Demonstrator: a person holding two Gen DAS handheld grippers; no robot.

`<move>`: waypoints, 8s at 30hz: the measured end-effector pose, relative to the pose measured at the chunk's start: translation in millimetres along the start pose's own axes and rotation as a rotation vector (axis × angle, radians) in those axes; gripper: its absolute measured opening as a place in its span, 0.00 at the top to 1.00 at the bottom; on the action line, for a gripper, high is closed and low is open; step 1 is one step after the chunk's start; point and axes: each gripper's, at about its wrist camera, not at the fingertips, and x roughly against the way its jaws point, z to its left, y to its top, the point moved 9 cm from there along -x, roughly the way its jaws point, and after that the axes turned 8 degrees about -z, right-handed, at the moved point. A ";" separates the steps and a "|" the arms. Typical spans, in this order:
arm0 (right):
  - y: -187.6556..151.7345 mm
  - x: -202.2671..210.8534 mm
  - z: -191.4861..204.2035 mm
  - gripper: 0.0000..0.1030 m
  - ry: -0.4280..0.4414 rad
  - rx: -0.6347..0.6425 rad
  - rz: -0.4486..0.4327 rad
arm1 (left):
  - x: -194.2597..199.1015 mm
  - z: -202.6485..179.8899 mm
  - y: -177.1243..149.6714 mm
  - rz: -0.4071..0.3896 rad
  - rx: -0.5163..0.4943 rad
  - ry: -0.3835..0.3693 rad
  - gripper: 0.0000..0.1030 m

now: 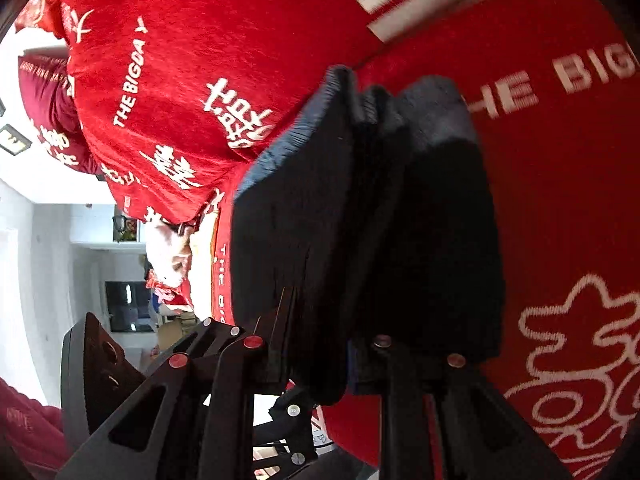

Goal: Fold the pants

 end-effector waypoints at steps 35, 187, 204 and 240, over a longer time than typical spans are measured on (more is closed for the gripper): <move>-9.1 44.3 -16.5 0.71 -0.436 0.274 0.066 | -14.8 102.0 -44.2 0.238 0.570 0.149 0.17; -50.0 117.0 -48.5 0.00 -0.729 0.188 0.020 | 74.9 152.0 -98.2 0.236 0.652 0.135 0.00; -100.2 134.9 29.0 0.00 -0.700 0.219 0.026 | 148.6 130.9 -86.1 0.219 0.585 0.146 0.00; -148.9 90.1 133.9 0.00 -0.796 0.262 -0.072 | 188.3 135.9 -100.2 0.216 0.451 0.163 0.00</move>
